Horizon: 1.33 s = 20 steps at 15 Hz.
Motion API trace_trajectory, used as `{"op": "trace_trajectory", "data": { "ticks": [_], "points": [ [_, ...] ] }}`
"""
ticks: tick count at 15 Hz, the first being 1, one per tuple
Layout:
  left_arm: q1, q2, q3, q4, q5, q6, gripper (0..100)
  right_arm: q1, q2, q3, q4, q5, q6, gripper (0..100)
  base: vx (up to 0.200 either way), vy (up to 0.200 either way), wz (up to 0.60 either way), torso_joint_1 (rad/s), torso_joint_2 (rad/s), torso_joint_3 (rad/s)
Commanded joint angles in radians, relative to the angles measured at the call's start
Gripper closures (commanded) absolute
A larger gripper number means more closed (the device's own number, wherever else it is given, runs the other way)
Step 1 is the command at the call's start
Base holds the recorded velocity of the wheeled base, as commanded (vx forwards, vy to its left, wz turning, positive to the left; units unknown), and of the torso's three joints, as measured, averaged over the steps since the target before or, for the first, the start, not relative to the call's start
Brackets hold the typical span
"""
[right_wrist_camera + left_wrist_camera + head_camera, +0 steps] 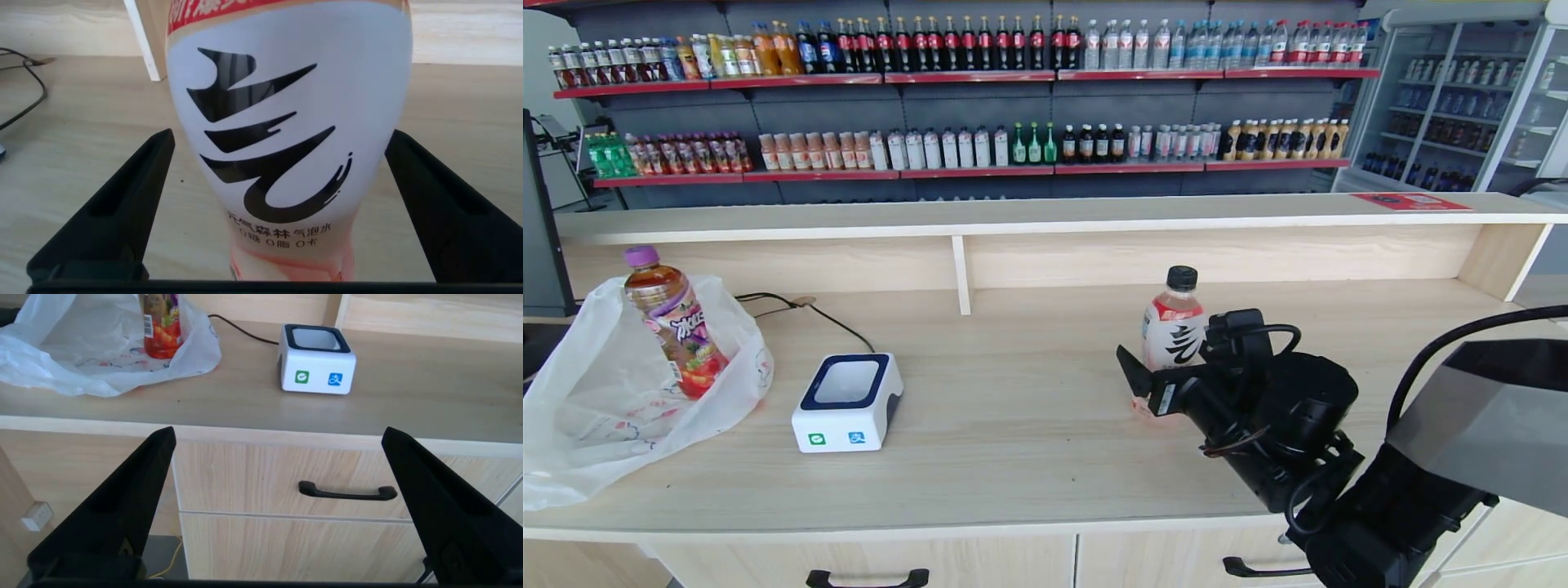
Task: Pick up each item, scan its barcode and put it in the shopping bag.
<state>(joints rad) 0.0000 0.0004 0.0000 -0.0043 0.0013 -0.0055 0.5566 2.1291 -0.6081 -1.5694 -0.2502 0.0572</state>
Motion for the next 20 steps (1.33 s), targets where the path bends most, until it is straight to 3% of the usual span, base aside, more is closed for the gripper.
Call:
{"op": "trace_trajectory", "data": {
  "ticks": [1, 15, 16, 20],
  "points": [
    [0.002, 0.000, 0.000, 0.000, 0.000, -0.001, 0, 0.000, 0.020, -0.032, -0.001, -0.003, -0.002, 0, 0.000, 0.000, 0.00, 0.000, 0.00, 0.000],
    [0.000, 0.000, 0.000, 0.000, 0.000, -0.001, 0, 0.000, 0.037, -0.061, -0.001, -0.116, -0.004, 0, 0.000, 0.000, 0.00, 0.000, 0.00, 0.000],
    [0.000, 0.000, 0.000, 0.000, 0.000, -0.001, 0, 0.000, 0.037, -0.059, -0.001, -0.113, 0.000, 100, 0.000, 0.000, 0.00, 0.000, 0.00, 0.000],
    [0.000, 0.000, 0.000, 0.000, 0.000, -0.001, 0, 0.006, 0.023, -0.058, -0.001, -0.115, 0.007, 100, 0.000, 0.000, 0.00, 0.000, 0.00, 0.000]
  ]
}}
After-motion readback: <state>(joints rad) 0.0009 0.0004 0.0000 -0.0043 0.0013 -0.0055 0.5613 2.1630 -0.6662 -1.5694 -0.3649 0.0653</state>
